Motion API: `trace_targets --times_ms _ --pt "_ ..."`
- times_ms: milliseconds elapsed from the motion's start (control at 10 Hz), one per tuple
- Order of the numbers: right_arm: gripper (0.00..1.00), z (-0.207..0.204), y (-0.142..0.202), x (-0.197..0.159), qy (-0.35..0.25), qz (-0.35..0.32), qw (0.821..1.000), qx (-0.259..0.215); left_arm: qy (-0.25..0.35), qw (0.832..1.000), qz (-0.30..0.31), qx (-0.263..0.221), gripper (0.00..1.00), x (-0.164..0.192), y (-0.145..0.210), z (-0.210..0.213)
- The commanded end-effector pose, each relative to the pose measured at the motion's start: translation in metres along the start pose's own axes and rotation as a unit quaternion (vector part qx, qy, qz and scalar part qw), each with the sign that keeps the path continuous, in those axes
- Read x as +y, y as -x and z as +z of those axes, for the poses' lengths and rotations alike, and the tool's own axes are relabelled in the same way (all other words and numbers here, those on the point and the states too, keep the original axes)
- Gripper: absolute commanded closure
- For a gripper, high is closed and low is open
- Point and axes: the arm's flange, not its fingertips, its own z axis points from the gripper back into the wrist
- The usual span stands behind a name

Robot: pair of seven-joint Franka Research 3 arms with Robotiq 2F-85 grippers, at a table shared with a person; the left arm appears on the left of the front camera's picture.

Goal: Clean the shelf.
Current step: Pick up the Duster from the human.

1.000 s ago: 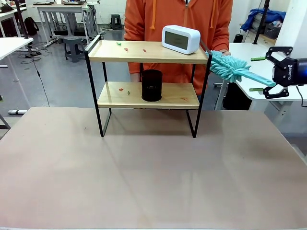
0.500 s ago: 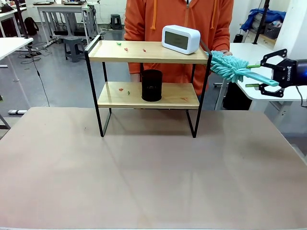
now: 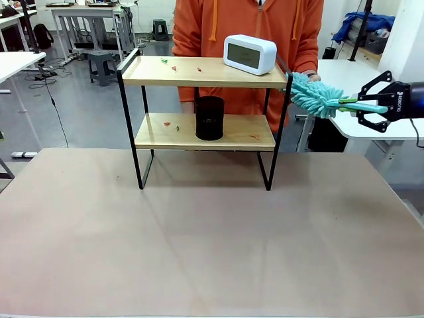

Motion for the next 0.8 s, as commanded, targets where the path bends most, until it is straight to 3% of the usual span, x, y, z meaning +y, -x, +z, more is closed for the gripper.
trace_targets --times_ms 0,400,600,700 --pt "1.0 0.0 0.0 -0.006 -0.014 0.006 1.0 -0.001 0.006 1.0 -0.01 -0.001 0.0 -0.001 0.0 0.001" --pt "1.0 0.023 0.02 -0.007 -0.006 0.074 0.997 0.029 0.006 1.0 -0.01 -0.001 0.0 -0.001 0.0 0.001" --pt "1.0 0.072 0.052 -0.005 0.041 0.195 0.979 0.037 0.006 1.0 -0.01 -0.001 0.0 -0.001 0.0 0.001" --pt "1.0 0.107 0.077 -0.006 0.078 0.275 0.958 0.033 0.006 1.0 -0.01 -0.001 0.0 -0.001 0.0 0.001"
